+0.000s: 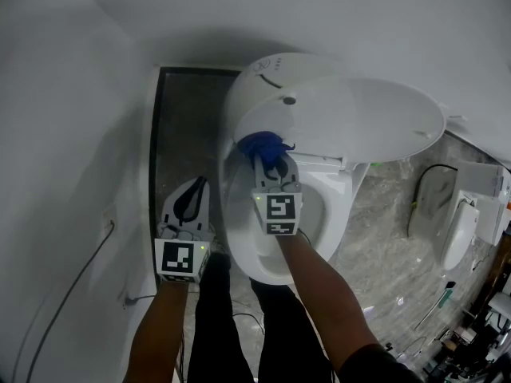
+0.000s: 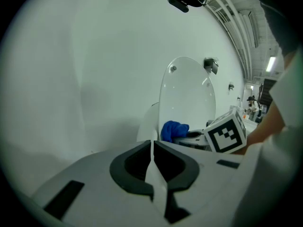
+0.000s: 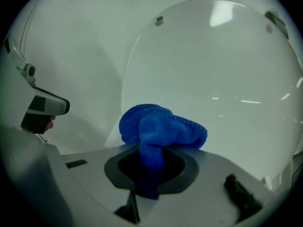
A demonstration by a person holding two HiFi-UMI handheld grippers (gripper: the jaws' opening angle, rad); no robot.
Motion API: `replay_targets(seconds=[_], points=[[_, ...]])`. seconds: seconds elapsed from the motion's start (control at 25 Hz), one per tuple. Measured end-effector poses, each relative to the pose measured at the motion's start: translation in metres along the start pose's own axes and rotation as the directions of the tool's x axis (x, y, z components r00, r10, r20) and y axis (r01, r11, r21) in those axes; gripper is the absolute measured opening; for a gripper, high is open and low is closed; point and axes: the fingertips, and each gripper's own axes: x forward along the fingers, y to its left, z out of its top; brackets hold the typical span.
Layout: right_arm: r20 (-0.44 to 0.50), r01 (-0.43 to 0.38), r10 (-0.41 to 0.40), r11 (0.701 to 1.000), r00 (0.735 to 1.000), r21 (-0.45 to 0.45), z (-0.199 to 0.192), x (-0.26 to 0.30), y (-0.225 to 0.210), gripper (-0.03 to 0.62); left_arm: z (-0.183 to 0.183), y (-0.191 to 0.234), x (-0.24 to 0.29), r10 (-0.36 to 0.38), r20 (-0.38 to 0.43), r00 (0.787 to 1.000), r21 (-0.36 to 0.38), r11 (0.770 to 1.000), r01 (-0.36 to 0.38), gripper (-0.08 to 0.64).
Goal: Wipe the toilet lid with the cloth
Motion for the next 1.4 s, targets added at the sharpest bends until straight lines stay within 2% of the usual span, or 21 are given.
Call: replay_targets(seconds=[0.24,0.36,0.52,0.68,0.96,1.04,1.16,1.32,1.4], points=[[-0.022,0.114,-0.114,0.993,0.993,0.008,-0.010,-0.014,-0.044,0.057,0.004,-0.025,0.020,-0.053,-0.004,0.999,0.019,0.998,0.053,0.028],[-0.031,0.166,-0.164,0.985,0.986,0.051,-0.022,-0.029,-0.076,0.058,0.008,-0.049,0.035,-0.093,-0.004,0.996,0.028,0.995,0.093,0.028],[-0.048,0.267,-0.263,0.955,0.964,0.132,-0.048,-0.057,-0.138,0.058,0.012,-0.087,0.053,-0.149,-0.014,0.989,0.046,0.988,0.149,0.028],[-0.076,0.346,-0.338,0.925,0.938,0.155,-0.065,-0.083,-0.187,0.057,0.016,-0.117,0.066,-0.189,-0.020,0.982,0.058,0.980,0.190,0.028],[-0.117,0.420,-0.405,0.888,0.907,0.189,-0.082,-0.114,-0.228,0.057,0.026,-0.153,0.077,-0.223,-0.021,0.975,0.102,0.969,0.224,0.028],[-0.114,0.430,-0.414,0.878,0.903,0.210,-0.082,-0.122,-0.231,0.058,0.027,-0.158,0.076,-0.223,-0.017,0.975,0.113,0.968,0.224,0.028],[-0.048,0.392,-0.391,0.894,0.919,0.219,-0.064,-0.140,-0.227,0.057,0.032,-0.155,0.069,-0.196,0.000,0.981,0.115,0.974,0.195,0.028],[0.076,0.313,-0.335,0.925,0.939,0.214,-0.020,-0.187,-0.208,0.057,0.056,-0.142,0.045,-0.093,0.059,0.994,0.109,0.990,0.086,0.029],[0.133,0.271,-0.303,0.938,0.944,0.215,0.004,-0.213,-0.196,0.058,0.078,-0.134,0.033,-0.051,0.094,0.994,0.130,0.991,0.039,0.031]])
